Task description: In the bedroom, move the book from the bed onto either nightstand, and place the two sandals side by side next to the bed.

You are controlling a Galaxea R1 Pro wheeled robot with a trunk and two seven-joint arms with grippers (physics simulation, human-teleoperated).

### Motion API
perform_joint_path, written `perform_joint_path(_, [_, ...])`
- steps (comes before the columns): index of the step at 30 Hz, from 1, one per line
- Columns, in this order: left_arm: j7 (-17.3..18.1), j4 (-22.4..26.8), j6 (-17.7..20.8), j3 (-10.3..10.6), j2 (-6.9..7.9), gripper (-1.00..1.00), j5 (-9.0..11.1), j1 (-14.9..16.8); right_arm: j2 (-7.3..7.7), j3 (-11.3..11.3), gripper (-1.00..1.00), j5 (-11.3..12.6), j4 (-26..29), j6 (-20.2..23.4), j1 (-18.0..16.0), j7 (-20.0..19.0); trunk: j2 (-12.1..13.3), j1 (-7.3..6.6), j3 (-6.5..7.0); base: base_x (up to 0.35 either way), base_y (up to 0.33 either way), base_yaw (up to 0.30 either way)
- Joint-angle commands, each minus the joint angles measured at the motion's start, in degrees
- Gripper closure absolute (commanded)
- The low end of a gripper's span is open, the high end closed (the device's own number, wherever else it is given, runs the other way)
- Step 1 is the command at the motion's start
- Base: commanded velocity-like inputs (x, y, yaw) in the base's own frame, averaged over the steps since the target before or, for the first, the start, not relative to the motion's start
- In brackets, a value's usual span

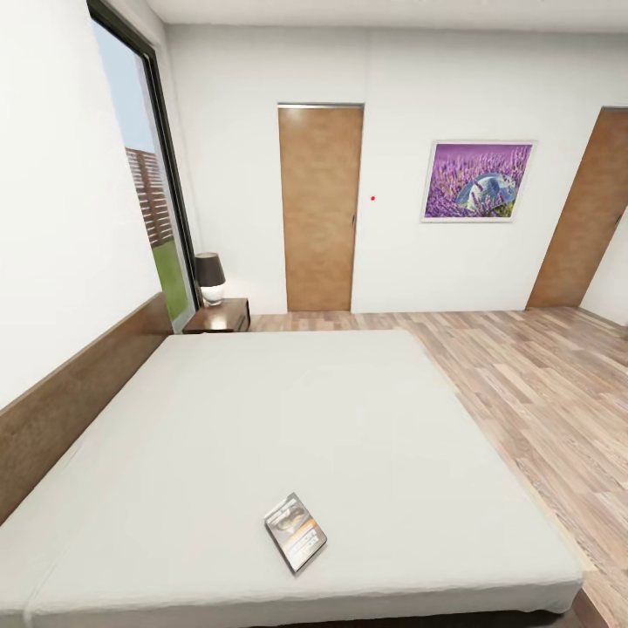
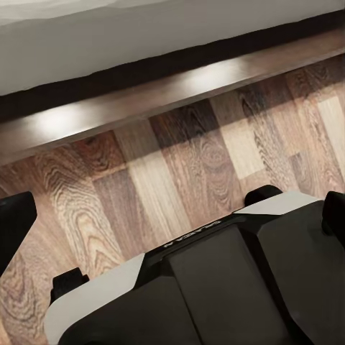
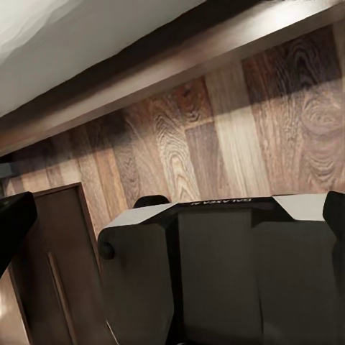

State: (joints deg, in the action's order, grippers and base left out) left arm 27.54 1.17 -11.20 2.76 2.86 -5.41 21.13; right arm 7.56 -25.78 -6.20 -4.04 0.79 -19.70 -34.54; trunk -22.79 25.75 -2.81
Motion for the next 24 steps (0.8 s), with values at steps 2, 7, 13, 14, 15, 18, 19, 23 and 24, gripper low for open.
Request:
perform_joint_path(2, [-0.1,0.0,-0.6,0.2,0.02,-1.00,-0.6,0.1,0.06,-0.5,-1.00,-0.6,-0.1,0.1,-0.1,-0.1,-0.1,0.04,-0.13,0.000,0.000,0.000])
perform_joint_path(7, [-0.1,0.0,-0.6,0.2,0.03,-1.00,-0.6,0.1,0.08,-0.5,-1.00,-0.6,-0.1,0.1,-0.1,-0.2,-0.1,0.04,-0.13,0.000,0.000,0.000])
perform_joint_path(13, [3.9,0.2,0.8,-0.1,0.20,-1.00,-0.5,0.5,0.08,-0.5,-1.00,-0.6,-0.2,0.1,-0.1,-0.2,-0.1,0.04,-0.13,0.000,0.000,0.000])
perform_joint_path(14, [4.4,0.3,1.4,-0.1,0.25,-1.00,-0.5,0.6,0.08,-0.5,-1.00,-0.6,-0.2,0.1,-0.1,-0.2,-0.1,0.04,-0.13,0.000,0.000,0.000])
perform_joint_path(15, [4.9,0.5,2.1,-0.1,0.30,-1.00,-0.4,0.7,0.08,-0.5,-1.00,-0.6,-0.2,0.1,-0.1,-0.2,-0.1,0.04,-0.13,0.000,0.000,0.000])
perform_joint_path(18, [8.9,8.8,11.0,-0.1,0.54,-1.00,1.3,1.4,0.08,-0.5,-1.00,-0.6,-0.1,0.1,-0.1,-0.2,-0.1,0.04,-0.13,0.000,0.000,0.000])
perform_joint_path(19, [9.4,10.8,13.0,-0.1,0.57,-1.00,1.9,1.4,0.08,-0.5,-1.00,-0.6,-0.2,0.1,-0.1,-0.2,-0.1,0.04,-0.13,0.000,0.000,0.000])
perform_joint_path(23, [11.2,24.4,26.0,-0.1,0.61,-1.00,6.0,1.7,0.08,-0.6,-1.00,-0.6,-0.2,0.1,-0.1,-0.2,-0.1,0.04,-0.13,0.000,0.000,0.000])
perform_joint_path(24, [11.5,29.2,30.3,-0.1,0.60,-1.00,7.0,1.7,0.08,-0.6,-1.00,-0.6,-0.2,0.1,-0.1,-0.2,-0.1,0.04,-0.13,0.000,0.000,0.000])
